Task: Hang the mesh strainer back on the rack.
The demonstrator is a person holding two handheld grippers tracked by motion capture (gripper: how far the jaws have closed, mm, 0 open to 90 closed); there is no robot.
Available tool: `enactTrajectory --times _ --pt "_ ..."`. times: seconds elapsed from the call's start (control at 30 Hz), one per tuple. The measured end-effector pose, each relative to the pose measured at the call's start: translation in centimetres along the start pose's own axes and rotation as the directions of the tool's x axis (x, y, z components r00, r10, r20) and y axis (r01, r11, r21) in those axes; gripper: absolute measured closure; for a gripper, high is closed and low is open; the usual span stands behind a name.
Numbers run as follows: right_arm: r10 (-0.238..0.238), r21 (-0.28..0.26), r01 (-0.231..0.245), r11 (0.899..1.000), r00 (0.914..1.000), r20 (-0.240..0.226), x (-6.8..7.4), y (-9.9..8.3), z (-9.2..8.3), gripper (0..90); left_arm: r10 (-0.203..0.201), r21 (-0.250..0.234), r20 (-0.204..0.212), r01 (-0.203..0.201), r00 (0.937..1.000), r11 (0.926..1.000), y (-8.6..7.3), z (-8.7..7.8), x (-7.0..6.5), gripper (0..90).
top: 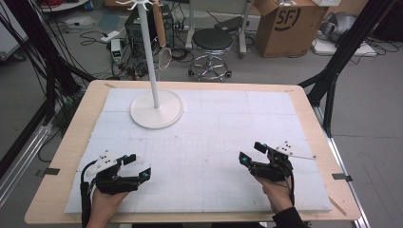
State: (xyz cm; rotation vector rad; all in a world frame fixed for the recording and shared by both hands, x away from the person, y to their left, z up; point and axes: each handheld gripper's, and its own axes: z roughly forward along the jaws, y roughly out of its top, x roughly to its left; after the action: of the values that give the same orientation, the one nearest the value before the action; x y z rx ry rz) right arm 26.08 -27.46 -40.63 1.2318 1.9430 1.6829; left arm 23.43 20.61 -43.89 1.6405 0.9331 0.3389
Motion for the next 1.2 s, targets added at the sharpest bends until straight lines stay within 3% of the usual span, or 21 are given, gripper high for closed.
enactTrajectory --times 0.37,0.5,0.7,1.2 --pt "0.019 0.008 -0.019 1.0 0.9998 0.01 -1.3 -2.0 -0.5 14.1 -0.015 0.004 0.032 0.015 0.9994 0.9999 -0.2 0.2 -0.1 14.8" --pt "0.002 -0.009 -0.002 1.0 1.0 0.002 -1.3 -2.1 -1.1 13.2 -0.011 0.017 0.032 0.011 0.9994 0.9998 -0.3 0.5 -0.2 14.2" --pt "0.022 -0.019 -0.023 1.0 0.9997 -0.011 -1.4 -2.4 -1.9 12.0 -0.006 0.009 0.027 0.006 0.9996 0.9999 -0.3 0.6 -0.3 14.3" --pt "0.032 0.022 -0.032 0.999 0.9995 -0.008 -1.5 -2.8 -1.4 11.4 -0.012 0.007 0.021 0.012 0.9997 0.9999 -0.3 0.2 -0.1 14.3"
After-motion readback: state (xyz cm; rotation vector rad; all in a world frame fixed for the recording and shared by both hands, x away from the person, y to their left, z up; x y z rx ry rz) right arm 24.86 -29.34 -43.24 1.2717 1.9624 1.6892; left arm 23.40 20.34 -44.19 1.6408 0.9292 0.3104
